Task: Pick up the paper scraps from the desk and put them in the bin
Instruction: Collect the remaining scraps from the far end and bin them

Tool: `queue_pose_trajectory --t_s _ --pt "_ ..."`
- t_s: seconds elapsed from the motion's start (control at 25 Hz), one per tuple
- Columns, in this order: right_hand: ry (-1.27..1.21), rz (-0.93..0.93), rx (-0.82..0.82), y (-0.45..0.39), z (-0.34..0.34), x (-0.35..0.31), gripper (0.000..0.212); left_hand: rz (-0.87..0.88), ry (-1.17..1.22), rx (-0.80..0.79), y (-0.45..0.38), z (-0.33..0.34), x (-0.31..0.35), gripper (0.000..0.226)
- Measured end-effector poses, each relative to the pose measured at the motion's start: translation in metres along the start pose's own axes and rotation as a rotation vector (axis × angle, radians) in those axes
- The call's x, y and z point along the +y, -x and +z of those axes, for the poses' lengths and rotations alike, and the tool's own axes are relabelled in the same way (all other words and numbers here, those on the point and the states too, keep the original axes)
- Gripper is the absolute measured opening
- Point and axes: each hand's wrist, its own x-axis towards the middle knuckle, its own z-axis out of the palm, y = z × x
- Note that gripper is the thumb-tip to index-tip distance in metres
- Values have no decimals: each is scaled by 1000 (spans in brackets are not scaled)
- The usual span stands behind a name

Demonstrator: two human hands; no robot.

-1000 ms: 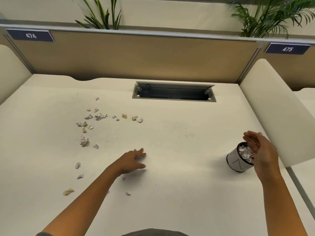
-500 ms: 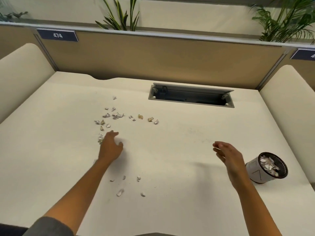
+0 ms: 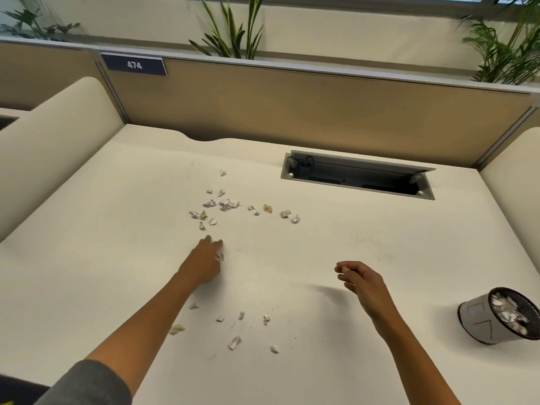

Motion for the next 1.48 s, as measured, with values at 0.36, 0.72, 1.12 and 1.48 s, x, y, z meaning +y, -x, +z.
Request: queue_pose_trajectory --t_s 0.36,0.72,1.12,1.48 --pt "235 -88 -82 -52 90 -22 13 35 1 159 19 12 -20 25" --pt "556 -174 -76 -126 160 -22 73 -134 348 238 5 -8 -24 16" --pt "695 -321 -198 -172 228 -41 77 -179 478 244 -17 -37 -36 11" --pt "850 -450 -317 -188 271 -65 65 -188 559 241 -26 -41 -32 10"
